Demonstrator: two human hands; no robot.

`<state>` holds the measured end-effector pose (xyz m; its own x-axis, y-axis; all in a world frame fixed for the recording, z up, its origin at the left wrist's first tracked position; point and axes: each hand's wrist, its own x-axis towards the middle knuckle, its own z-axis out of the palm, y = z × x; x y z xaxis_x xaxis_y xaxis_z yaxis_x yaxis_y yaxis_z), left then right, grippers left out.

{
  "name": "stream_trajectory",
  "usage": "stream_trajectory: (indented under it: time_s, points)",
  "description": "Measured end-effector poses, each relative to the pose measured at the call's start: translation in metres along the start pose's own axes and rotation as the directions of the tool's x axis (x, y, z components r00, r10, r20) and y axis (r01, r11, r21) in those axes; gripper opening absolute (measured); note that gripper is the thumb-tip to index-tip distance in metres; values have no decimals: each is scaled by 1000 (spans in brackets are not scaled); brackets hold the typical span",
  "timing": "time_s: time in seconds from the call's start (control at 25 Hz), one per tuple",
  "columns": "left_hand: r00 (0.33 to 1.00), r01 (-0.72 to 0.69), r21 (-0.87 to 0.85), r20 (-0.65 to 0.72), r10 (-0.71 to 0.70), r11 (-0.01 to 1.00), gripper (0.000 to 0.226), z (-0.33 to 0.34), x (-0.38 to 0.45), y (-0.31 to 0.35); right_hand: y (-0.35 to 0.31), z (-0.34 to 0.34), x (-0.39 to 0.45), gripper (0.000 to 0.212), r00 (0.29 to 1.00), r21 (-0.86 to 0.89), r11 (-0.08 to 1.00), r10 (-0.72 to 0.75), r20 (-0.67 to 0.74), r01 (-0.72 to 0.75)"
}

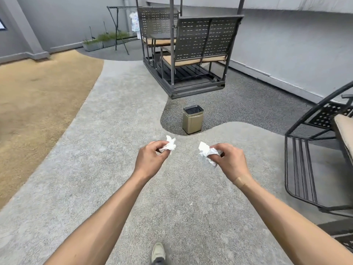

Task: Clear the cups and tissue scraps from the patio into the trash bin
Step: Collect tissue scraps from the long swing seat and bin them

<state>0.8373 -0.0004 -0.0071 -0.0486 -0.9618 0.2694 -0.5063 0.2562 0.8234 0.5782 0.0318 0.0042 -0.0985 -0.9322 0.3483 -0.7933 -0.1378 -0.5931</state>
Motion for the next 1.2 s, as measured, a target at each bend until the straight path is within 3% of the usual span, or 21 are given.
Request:
stream_trajectory:
  time_s: [0.32, 0.6, 0.96, 1.2]
  points:
    - [995, -93, -2, 43, 93, 996, 17, 24, 202, -59, 27, 60, 182, 24, 998, -46, 998, 51, -43, -53]
    - [992, -93, -30, 81, 95, 995, 19, 46, 377, -87, 48, 96, 332, 20, 990, -53, 992, 111, -82, -115]
    - [989, -116, -8, 93, 116, 993, 19, 134, 573, -118, 142, 137, 522, 18, 989, -24, 992, 125, -81, -127]
    - [994, -50, 23, 98, 47, 998, 20, 195, 706, -110, 210, 142, 668, 17, 992, 20, 994, 111, -57, -110]
